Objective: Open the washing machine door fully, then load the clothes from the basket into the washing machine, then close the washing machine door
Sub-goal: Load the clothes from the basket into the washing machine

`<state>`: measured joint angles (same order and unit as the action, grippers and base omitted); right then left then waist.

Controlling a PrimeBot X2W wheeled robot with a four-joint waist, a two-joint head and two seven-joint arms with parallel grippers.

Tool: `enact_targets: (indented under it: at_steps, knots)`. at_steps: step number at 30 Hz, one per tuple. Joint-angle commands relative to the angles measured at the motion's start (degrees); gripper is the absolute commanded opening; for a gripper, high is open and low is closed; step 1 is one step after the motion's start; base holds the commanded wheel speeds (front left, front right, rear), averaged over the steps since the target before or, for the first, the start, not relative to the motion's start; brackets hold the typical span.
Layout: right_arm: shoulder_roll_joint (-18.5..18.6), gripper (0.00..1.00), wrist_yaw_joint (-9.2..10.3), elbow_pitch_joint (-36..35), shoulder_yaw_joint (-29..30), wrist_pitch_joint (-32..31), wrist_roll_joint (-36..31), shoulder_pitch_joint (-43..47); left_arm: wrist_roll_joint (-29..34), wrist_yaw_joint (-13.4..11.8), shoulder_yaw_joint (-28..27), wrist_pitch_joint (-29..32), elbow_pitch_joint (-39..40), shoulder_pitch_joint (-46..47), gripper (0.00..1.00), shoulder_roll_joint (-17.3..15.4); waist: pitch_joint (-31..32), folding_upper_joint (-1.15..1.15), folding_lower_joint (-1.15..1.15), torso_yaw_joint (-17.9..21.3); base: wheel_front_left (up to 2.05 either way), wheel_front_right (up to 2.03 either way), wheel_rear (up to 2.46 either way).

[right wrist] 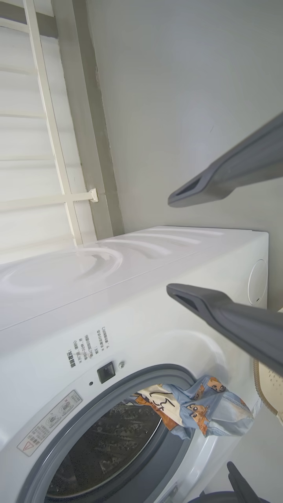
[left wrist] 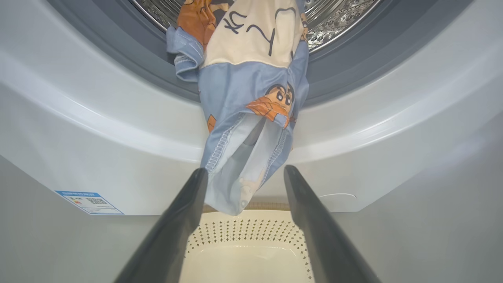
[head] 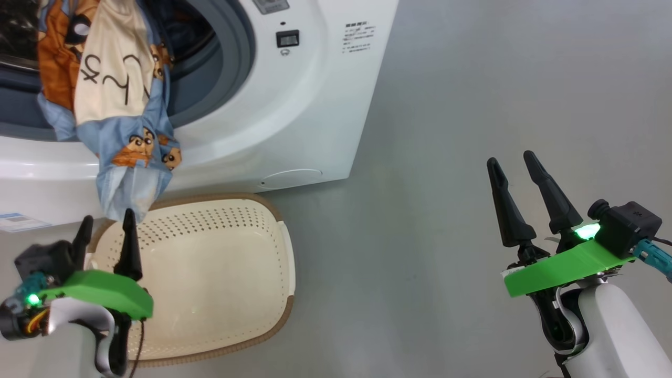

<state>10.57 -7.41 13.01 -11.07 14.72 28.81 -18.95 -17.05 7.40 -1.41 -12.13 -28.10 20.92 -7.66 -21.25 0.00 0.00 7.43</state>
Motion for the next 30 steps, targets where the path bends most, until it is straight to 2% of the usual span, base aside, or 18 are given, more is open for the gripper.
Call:
enact_targets:
  at_steps: [1, 8, 14, 22, 30]
  knots:
    - [-0.1, 1.0, -0.08, -1.2, -1.2, 0.3, 0.3, 0.8, -0.6, 0.1, -1.3, 0.0, -1.8, 2.5, 1.0, -2.5, -0.4, 0.0, 0.0, 0.6, 0.0, 0.0, 0.0]
    - [-0.5, 1.0, -0.08, -1.4, -1.5, 0.3, 0.5, -0.3, -2.5, 0.1, 0.6, -0.9, -14.6, 11.2, 1.0, -5.7, -2.4, 0.0, 0.0, 2.5, 0.0, 0.0, 0.0]
    - [-1.0, 1.0, -0.08, -1.6, -1.6, 0.3, 0.5, -1.1, -5.6, 0.1, 4.5, -1.1, -22.3, 18.0, 1.0, -8.4, -4.5, 0.0, 0.0, 4.0, 0.0, 0.0, 0.0]
    - [-1.5, 1.0, -0.08, -1.8, -1.5, 0.3, 0.5, -1.9, -8.2, 0.1, 8.6, -2.2, -28.5, 24.4, 1.0, -11.9, -6.9, 0.0, 0.0, 5.8, 0.0, 0.0, 0.0]
    - [-2.0, 1.0, -0.08, -1.9, -1.5, 0.3, 0.5, -2.3, -7.9, 0.1, 9.5, -2.8, -31.1, 28.3, 1.0, -13.3, -8.0, 0.0, 0.0, 6.6, 0.0, 0.0, 0.0]
